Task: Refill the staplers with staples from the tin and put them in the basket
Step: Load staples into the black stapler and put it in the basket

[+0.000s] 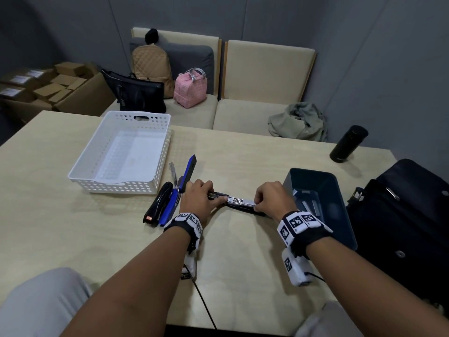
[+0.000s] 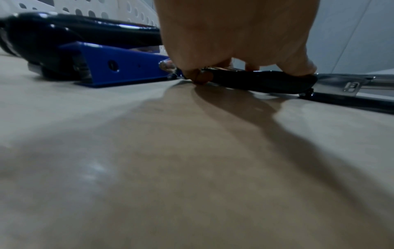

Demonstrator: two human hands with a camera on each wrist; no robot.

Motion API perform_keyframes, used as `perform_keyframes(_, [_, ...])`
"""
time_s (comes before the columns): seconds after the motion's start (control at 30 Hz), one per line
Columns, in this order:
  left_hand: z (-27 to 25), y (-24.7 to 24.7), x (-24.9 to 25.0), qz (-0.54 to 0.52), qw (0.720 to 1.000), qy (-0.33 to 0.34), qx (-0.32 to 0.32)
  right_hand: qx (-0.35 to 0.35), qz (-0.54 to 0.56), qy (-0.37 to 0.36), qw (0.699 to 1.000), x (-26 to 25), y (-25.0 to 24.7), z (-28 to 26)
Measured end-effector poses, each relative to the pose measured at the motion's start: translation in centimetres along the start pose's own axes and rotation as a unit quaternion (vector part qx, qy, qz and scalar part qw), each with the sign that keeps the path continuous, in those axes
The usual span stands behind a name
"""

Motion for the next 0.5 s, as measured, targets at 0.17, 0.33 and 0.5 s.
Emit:
perform_keyframes(0.17, [0.02,-0.04,0.04,0.003,1.0,-0.002,0.001,0.015,-0.05,-0.024,0.998,-0.5,-0.2,-0.36])
perform_keyframes(0.33, [-0.08,-0.1,0.06,0.01,1.0,-0.002,0.001,0.027,-0.049,-0.033,0.998,-0.8,-0.63,-0.76])
perform_keyframes(0.5, [-0.13,-0.11,0.1,0.014,1.0,0.0,0.006,0.013,-0.062,-0.032,0.997,-0.99,-0.6,-0.99])
Point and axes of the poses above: each hand's wrist, its own z-axis towards the middle knuckle, its own y-axis out of the palm, x = y × z, the point moved 10 cm from there along z, towards the middle knuckle, and after that the axes turned 3 degrees about -z, right-handed, at the moved point
